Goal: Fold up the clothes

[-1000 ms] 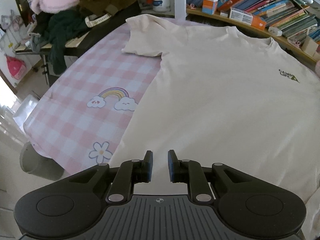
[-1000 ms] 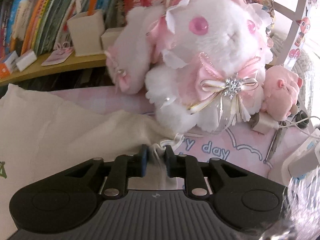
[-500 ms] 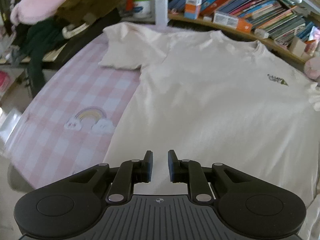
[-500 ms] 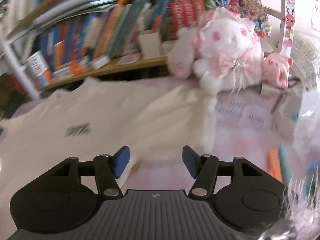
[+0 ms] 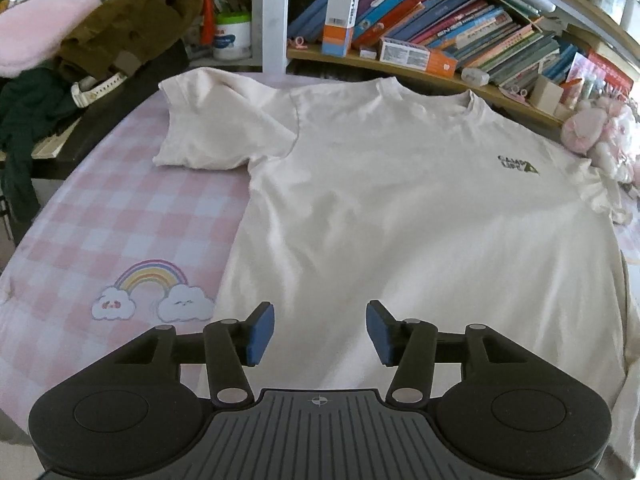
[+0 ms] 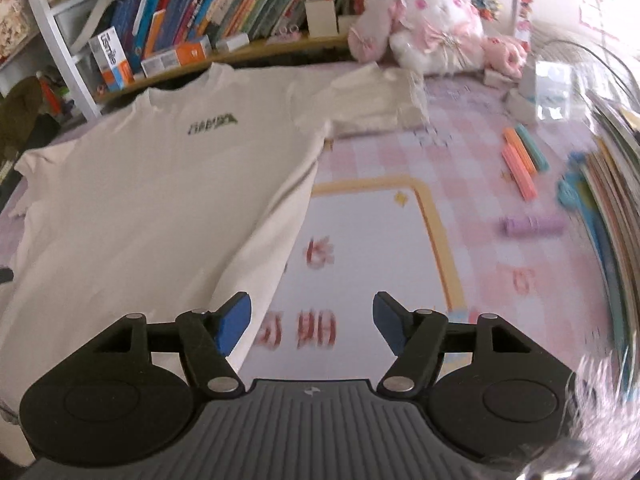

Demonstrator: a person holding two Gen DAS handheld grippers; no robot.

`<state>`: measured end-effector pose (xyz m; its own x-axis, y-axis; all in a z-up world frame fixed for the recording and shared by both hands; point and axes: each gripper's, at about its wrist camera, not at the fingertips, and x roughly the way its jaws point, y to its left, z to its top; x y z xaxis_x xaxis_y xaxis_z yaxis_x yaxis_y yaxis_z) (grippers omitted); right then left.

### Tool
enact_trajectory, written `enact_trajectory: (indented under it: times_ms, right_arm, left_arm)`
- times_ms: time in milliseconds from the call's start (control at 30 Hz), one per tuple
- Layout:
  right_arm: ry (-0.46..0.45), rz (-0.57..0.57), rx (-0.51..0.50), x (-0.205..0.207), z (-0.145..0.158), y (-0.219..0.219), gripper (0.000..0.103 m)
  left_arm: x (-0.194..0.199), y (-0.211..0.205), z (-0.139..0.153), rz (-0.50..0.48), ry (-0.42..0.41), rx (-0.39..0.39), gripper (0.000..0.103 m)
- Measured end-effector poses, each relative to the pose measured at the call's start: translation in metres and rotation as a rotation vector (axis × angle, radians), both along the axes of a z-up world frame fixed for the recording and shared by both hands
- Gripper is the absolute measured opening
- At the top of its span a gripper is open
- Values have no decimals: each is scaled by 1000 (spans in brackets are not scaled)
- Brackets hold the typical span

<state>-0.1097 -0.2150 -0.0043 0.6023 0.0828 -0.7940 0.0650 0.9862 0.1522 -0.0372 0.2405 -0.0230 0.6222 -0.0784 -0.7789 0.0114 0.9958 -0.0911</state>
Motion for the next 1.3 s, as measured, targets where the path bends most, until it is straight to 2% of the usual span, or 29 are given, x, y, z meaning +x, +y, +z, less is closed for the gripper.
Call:
enact_trajectory:
  times_ms: [267,567,800,1000,1100,1167,1300]
  right_arm:
    - [40,-51,-11,-39,-9,37,66]
    - [86,-40,-91,-59,-19,76,64]
    - [70,-63,-142,-70,-11,83,64]
    - [57,-85,-125,-72,-8,84,64]
    - [37,-37,-124,-73,0,98,64]
    - [28,41,-104,-75,4,114,64]
    - [33,204,-172,-69,-3,150,64]
  left_arm:
    - [-5,24,-14,-47,16,-15,51]
    - [-6,37,-23,-90,13,-28,51]
    - [-9,40,-24,-112,-7,-31,51]
    - [-5,42,-24,-104,-13,-20,49]
    - [-2,41,-24,-97,-6,-7,48]
    - [-1,40,-25,-97,0,2,48]
    - [0,37,-26,-104,0,19,48]
